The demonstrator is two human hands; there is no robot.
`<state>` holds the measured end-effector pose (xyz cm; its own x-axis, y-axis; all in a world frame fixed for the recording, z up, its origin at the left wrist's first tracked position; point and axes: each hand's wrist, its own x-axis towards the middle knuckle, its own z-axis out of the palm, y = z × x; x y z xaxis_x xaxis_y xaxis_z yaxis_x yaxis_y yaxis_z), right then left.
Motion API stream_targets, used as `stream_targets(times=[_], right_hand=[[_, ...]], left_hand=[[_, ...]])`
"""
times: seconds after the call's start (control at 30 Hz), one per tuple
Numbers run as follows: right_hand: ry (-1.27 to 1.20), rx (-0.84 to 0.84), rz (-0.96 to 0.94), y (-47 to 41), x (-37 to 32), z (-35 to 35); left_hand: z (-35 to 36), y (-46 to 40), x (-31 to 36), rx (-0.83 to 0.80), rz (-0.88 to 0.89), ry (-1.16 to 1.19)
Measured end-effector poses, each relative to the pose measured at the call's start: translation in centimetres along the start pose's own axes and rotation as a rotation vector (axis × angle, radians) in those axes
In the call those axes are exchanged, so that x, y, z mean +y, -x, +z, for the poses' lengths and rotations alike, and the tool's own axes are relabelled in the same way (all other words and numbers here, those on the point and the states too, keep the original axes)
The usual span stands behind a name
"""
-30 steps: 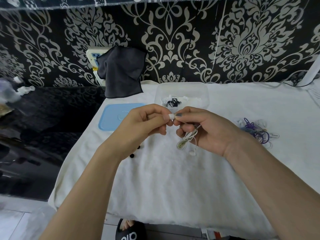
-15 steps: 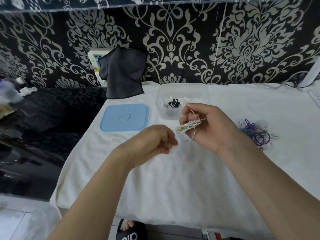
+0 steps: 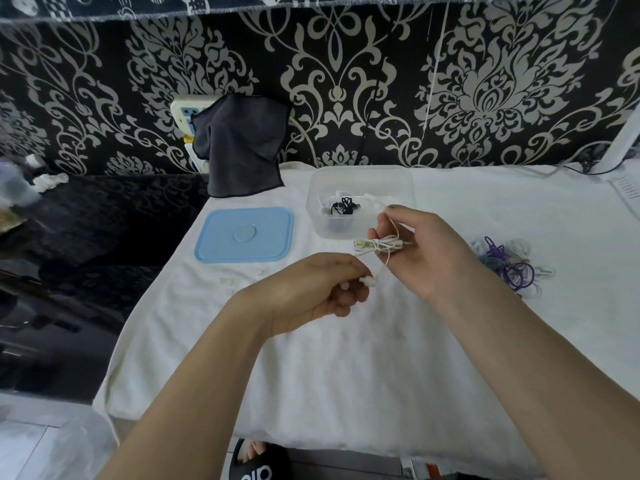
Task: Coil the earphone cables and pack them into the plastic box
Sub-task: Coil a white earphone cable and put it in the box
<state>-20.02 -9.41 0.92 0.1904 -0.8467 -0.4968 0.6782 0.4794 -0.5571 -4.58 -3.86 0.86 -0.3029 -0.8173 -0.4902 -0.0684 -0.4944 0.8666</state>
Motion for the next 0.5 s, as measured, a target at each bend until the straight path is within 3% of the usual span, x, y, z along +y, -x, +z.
stream_targets(times=[0.23, 0.37, 0.5], right_hand=[[0.209, 0.029, -0.094, -0.5, 1.1, -0.1], [0.818, 0.145, -0.202, -1.0, 1.5, -0.9], [1.48, 0.063, -0.208, -0.1, 1.7, -0.9]], left_hand=[[-0.2, -0.2, -0.2, 0.057, -0.018, -0.109], [-0.6, -0.1, 0.1, 0.142, 0.014, -0.073], [-0.9, -0.5, -0.1, 0.256, 0.03, -0.081]])
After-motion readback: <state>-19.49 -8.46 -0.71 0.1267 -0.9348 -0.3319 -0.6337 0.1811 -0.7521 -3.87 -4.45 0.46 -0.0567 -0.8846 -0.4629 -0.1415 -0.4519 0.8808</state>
